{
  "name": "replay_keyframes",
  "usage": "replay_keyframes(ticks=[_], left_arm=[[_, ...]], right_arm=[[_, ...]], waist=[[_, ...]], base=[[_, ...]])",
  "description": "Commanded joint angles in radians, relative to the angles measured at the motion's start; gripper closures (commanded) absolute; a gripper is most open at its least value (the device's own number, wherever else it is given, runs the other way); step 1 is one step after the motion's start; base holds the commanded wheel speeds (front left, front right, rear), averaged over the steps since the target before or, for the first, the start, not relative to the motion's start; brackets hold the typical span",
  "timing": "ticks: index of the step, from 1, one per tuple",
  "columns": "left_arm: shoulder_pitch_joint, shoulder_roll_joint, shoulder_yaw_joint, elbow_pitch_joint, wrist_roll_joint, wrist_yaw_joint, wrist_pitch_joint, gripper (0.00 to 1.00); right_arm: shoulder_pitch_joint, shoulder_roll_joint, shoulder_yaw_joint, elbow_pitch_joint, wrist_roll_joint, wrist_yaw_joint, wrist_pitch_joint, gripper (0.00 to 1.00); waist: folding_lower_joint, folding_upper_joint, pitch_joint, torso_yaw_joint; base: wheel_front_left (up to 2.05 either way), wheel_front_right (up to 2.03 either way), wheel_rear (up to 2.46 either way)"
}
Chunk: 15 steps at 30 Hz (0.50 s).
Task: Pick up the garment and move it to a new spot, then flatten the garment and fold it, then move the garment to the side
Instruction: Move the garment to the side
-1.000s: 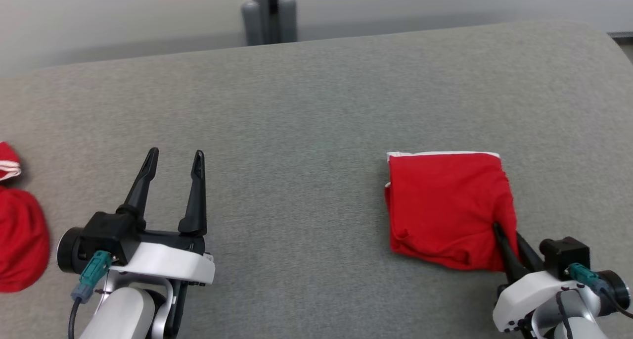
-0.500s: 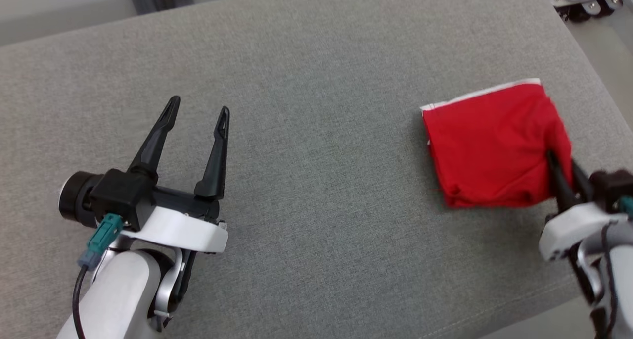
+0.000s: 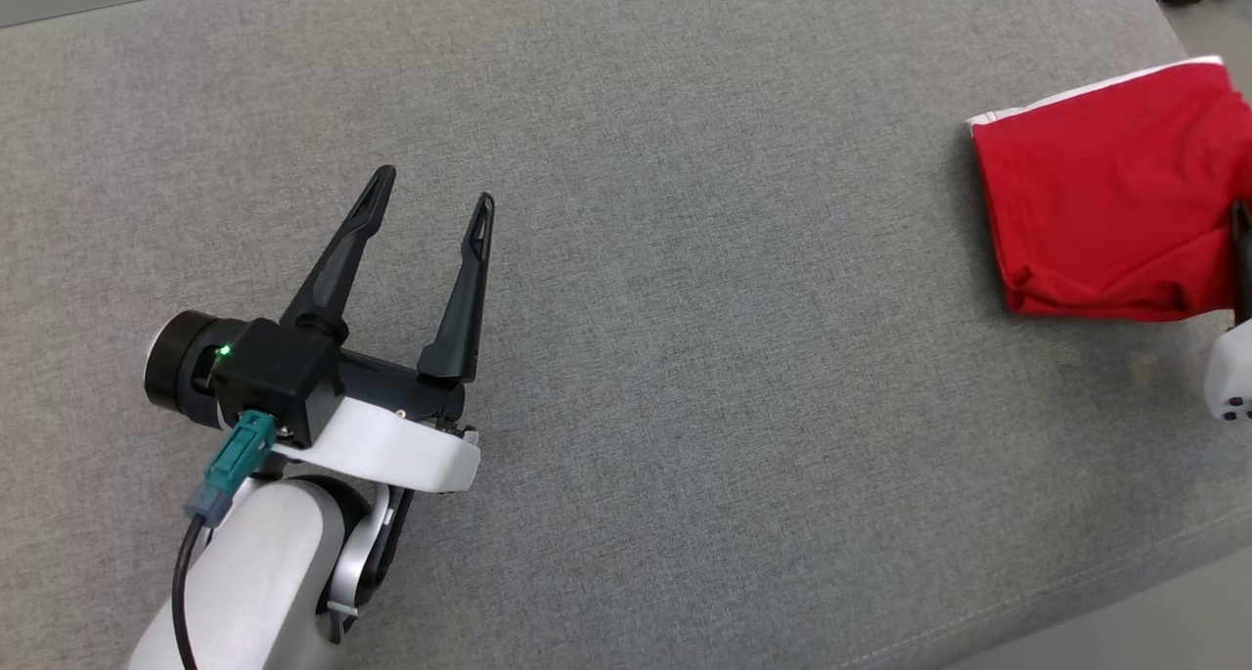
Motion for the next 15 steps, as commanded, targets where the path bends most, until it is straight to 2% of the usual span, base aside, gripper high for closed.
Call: replay_keyframes(ticks=[1, 6, 8, 11, 15], left_arm=[[-0.019, 0.001, 0.001, 0.004, 0.005, 0.001, -0.007, 0.0], [-0.013, 0.003, 0.004, 0.013, -0.005, 0.001, -0.013, 0.0], [-0.005, 0.005, 0.006, 0.016, -0.008, 0.005, -0.016, 0.0], [0.014, 0.012, 0.016, 0.021, -0.016, 0.014, -0.017, 0.0], [0.041, 0.018, 0.036, 0.021, -0.032, 0.03, -0.02, 0.0]], right_arm=[[-0.013, 0.0, -0.028, 0.022, -0.012, -0.001, -0.019, 0.0], [-0.004, 0.025, -0.086, 0.028, -0.03, -0.001, -0.035, 0.0], [0.008, 0.055, -0.106, 0.001, -0.024, -0.001, -0.043, 0.0], [0.034, 0.11, -0.112, -0.089, 0.005, -0.001, -0.045, 0.0], [0.097, 0.18, -0.07, -0.267, 0.065, -0.001, -0.046, 0.0]], waist=[[0.0, 0.0, 0.0, 0.002], [0.0, 0.0, -0.015, 0.007], [0.0, 0.0, -0.028, 0.01], [0.0, 0.0, -0.051, 0.017], [0.0, 0.0, -0.087, 0.038]], base=[[0.0, 0.0, 0.0], [0.0, 0.0, 0.0], [0.0, 0.0, 0.0], [0.0, 0.0, 0.0], [0.0, 0.0, 0.0]])
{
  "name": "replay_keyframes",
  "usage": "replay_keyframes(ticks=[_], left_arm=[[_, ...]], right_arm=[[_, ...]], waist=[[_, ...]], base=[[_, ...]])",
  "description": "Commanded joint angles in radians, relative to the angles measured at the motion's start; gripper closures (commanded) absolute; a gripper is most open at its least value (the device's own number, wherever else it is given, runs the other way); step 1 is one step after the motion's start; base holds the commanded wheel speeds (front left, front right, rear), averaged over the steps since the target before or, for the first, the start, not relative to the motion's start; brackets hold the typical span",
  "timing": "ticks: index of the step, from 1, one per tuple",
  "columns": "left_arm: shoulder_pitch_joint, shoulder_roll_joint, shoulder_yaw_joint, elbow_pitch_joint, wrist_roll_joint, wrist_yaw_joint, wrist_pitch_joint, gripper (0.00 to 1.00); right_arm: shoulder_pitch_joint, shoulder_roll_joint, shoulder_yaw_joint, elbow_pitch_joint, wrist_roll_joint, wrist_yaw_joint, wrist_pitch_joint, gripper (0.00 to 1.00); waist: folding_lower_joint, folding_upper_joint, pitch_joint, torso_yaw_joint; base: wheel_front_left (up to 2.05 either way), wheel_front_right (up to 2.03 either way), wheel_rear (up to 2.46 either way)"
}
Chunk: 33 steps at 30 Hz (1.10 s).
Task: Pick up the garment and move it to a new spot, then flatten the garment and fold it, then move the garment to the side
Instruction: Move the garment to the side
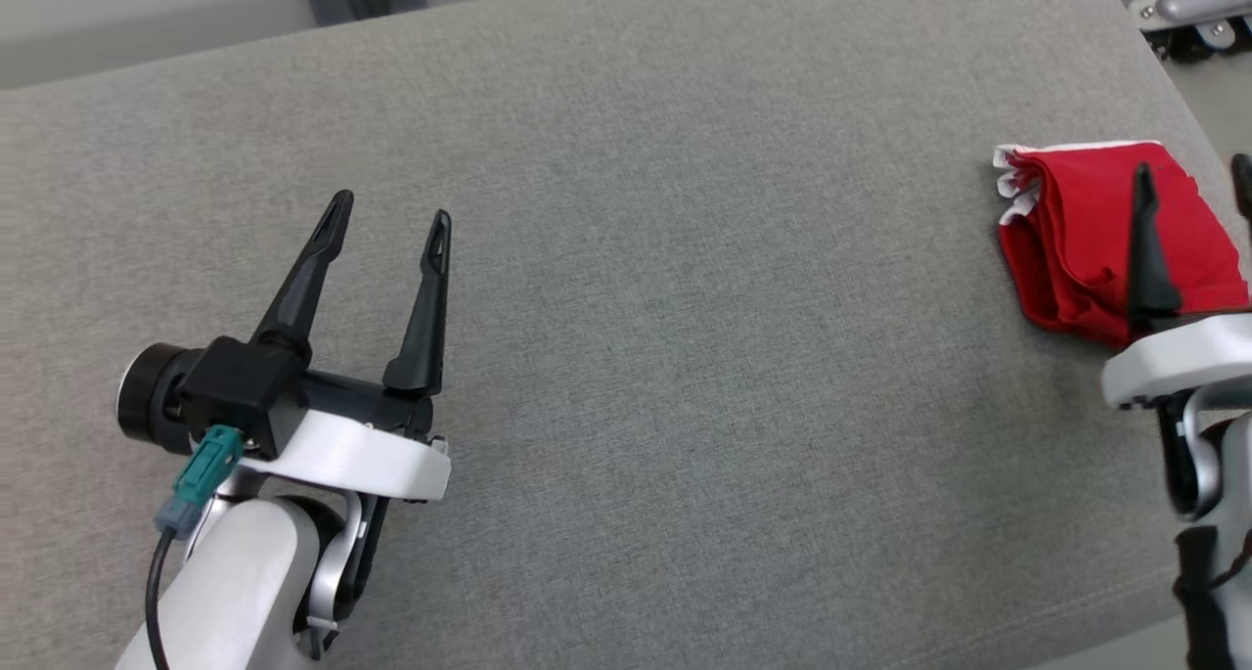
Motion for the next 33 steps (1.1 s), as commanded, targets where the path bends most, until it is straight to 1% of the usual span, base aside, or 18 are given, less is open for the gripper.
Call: replay_keyframes(ticks=[1, 4, 8, 13, 16, 22, 27, 33], left_arm=[[0.014, 0.007, 0.009, -0.002, -0.009, 0.008, -0.003, 0.0], [0.038, 0.011, 0.027, -0.005, -0.022, 0.021, -0.01, 0.0], [0.072, 0.01, 0.055, -0.007, -0.043, 0.038, -0.03, 0.0], [0.123, 0.004, 0.089, 0.001, -0.069, 0.054, -0.058, 0.0], [0.159, 0.002, 0.107, 0.013, -0.079, 0.061, -0.071, 0.0], [0.229, 0.0, 0.107, 0.043, -0.088, 0.05, -0.082, 0.0], [0.273, -0.003, 0.104, 0.067, -0.092, 0.028, -0.091, 0.0], [0.306, 0.004, 0.1, 0.107, -0.089, 0.017, -0.093, 0.0]], right_arm=[[0.029, 0.009, 0.01, -0.039, 0.017, -0.001, -0.007, 0.0], [0.079, 0.045, 0.052, -0.142, 0.062, -0.001, -0.007, 0.0], [0.14, 0.07, 0.112, -0.245, 0.11, -0.001, 0.01, 0.0], [0.21, 0.084, 0.176, -0.324, 0.152, -0.001, 0.047, 0.0], [0.246, 0.09, 0.197, -0.34, 0.174, -0.001, 0.071, 0.0], [0.332, 0.093, 0.205, -0.347, 0.191, -0.001, 0.108, 0.0], [0.413, 0.094, 0.183, -0.354, 0.217, -0.001, 0.124, 0.0], [0.486, 0.094, 0.152, -0.368, 0.232, -0.001, 0.136, 0.0]], waist=[[0.0, 0.0, -0.021, 0.021], [0.0, 0.0, -0.047, 0.052], [0.0, 0.0, -0.081, 0.108], [0.0, 0.0, -0.127, 0.189], [0.0, 0.0, -0.16, 0.23], [0.0, 0.0, -0.224, 0.283], [0.0, 0.0, -0.275, 0.3], [0.0, 0.0, -0.314, 0.295]], base=[[0.0, 0.0, 0.0], [0.0, 0.0, 0.0], [0.0, 0.0, 0.0], [0.0, 0.0, 0.0], [0.0, 0.0, 0.0], [0.0, 0.0, 0.0], [0.0, 0.0, 0.0], [0.0, 0.0, 0.0]])
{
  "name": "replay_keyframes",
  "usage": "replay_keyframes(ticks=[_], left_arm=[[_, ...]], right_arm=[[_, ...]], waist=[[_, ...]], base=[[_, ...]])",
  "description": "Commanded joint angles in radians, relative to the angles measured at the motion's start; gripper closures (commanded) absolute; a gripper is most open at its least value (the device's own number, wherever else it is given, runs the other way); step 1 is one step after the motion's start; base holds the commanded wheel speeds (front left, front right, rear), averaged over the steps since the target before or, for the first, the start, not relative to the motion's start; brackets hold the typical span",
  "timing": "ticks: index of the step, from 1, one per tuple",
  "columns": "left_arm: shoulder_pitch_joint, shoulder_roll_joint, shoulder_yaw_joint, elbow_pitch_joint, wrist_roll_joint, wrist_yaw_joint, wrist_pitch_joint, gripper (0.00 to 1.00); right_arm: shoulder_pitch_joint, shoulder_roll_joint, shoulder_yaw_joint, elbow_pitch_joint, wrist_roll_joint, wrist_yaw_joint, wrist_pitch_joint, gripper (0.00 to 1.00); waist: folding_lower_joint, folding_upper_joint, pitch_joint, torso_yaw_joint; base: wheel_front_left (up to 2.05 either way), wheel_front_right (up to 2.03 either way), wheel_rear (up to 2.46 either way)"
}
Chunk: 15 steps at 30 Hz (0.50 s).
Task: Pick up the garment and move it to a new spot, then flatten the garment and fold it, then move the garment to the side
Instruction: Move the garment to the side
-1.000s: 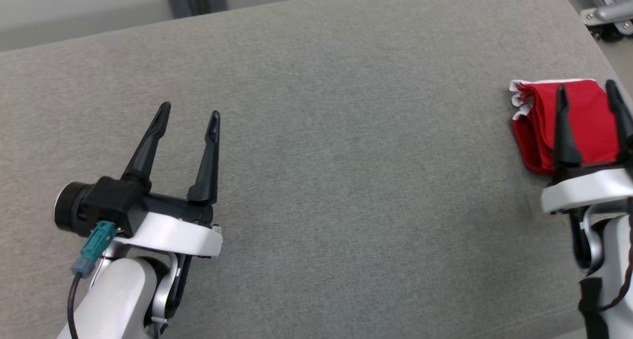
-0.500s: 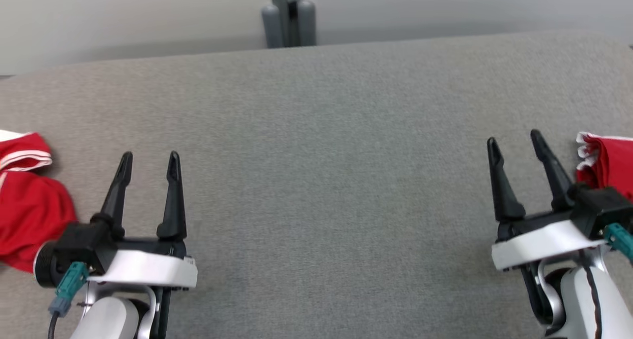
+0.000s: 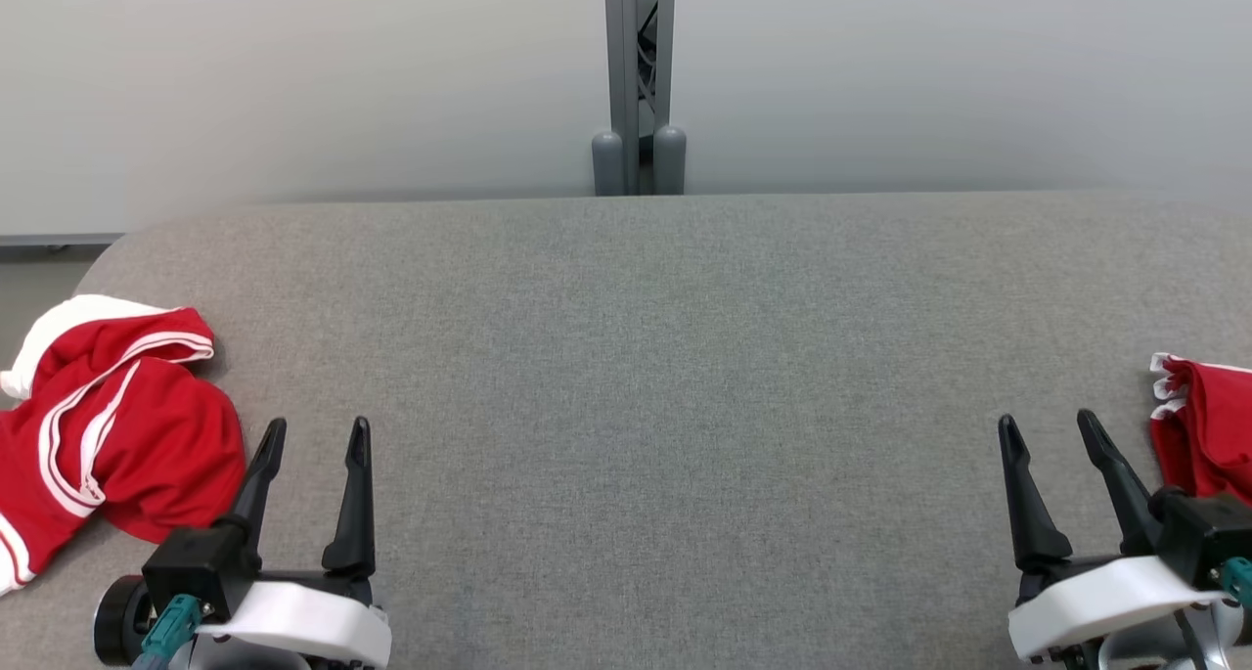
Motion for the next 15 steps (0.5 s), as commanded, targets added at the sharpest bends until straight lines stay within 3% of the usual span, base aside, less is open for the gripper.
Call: replay_keyframes(ticks=[1, 15], left_arm=[[0.009, 0.007, 0.002, 0.004, 0.003, -0.005, -0.003, 0.0], [0.0, 0.002, 0.013, 0.062, 0.003, -0.008, -0.006, 0.0]], right_arm=[[0.01, -0.005, -0.005, -0.005, 0.003, 0.0, 0.007, 0.0], [0.068, -0.005, -0.014, -0.043, 0.023, 0.0, 0.022, 0.0]], waist=[[0.0, -0.0001, -0.011, -0.003], [0.0, -0.0001, -0.033, -0.032]], base=[[0.0, 0.0, 0.0], [0.0, 0.0, 0.0]])
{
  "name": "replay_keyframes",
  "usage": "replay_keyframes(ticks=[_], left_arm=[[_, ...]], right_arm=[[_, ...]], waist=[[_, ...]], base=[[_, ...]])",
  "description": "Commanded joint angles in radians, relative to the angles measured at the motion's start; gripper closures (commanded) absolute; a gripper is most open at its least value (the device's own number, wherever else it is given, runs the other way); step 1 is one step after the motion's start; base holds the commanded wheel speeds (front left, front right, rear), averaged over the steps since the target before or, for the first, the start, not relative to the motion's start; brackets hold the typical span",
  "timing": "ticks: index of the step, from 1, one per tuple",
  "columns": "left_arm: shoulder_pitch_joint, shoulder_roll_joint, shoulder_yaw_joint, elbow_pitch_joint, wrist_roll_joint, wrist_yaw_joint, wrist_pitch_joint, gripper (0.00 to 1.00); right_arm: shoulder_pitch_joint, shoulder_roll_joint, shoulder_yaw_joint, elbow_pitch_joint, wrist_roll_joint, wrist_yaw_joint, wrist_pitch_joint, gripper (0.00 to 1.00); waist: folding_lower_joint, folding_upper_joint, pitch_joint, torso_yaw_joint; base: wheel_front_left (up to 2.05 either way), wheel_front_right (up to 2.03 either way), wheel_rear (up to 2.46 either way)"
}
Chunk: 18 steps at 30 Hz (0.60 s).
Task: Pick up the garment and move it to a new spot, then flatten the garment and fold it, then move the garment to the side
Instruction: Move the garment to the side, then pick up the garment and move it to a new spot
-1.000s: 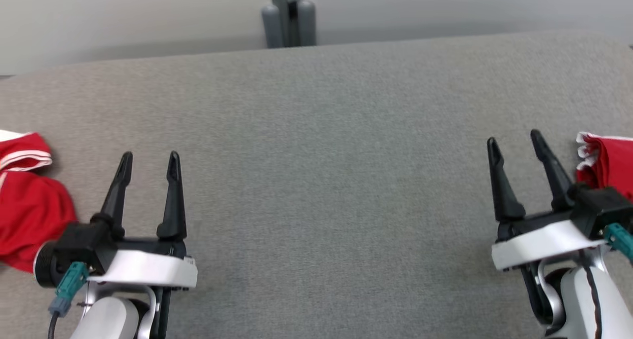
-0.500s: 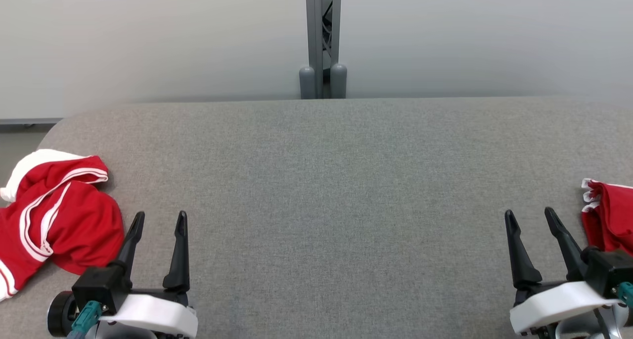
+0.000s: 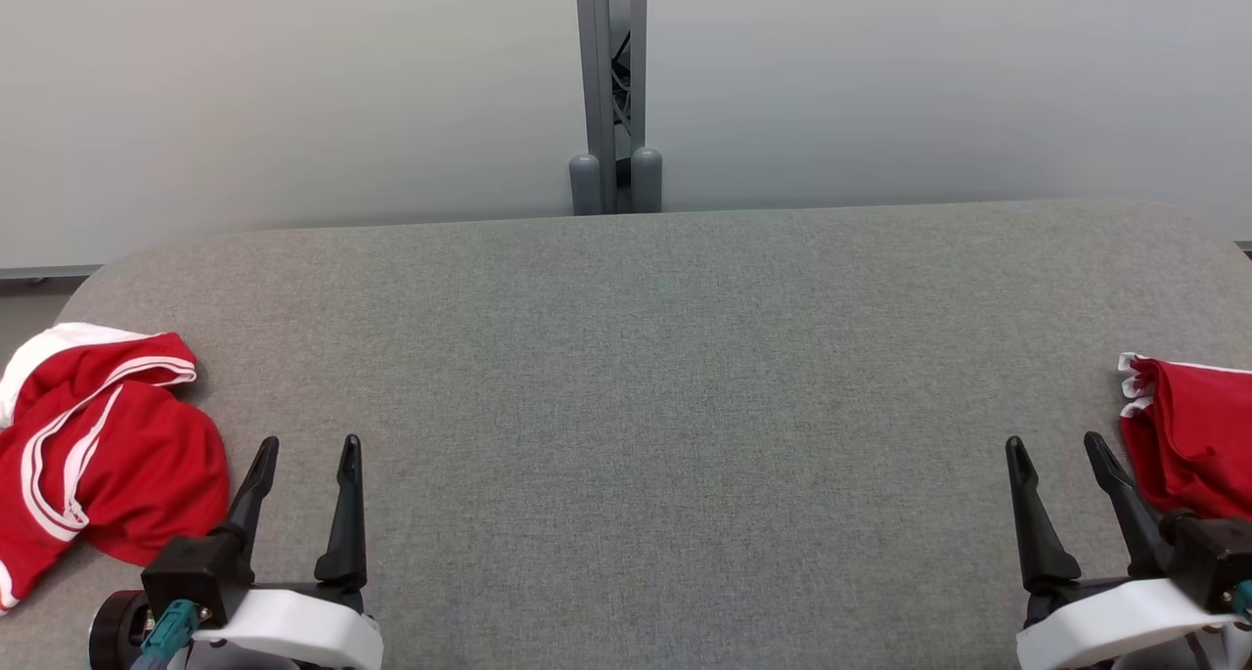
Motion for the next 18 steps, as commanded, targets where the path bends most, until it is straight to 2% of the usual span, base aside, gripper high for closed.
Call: replay_keyframes(ticks=[1, 11, 18], left_arm=[[-0.018, 0.004, 0.007, 0.006, -0.002, 0.0, -0.003, 0.0], [-0.046, -0.011, 0.018, 0.019, -0.013, -0.006, -0.005, 0.0], [-0.074, -0.036, 0.038, 0.038, -0.015, -0.022, -0.004, 0.0]], right_arm=[[0.011, -0.005, -0.001, -0.006, 0.004, 0.0, 0.002, 0.0], [0.017, -0.006, -0.006, -0.004, 0.003, 0.0, 0.002, 0.0], [0.021, -0.005, -0.011, -0.018, -0.018, 0.0, 0.017, 0.0]], waist=[[0.0, -0.0001, 0.0, 0.0], [0.0, -0.0001, 0.003, 0.014], [0.0, -0.0001, 0.005, 0.08]], base=[[0.0, 0.0, 0.0], [0.0, 0.0, 0.0], [0.0, 0.0, 0.0]])
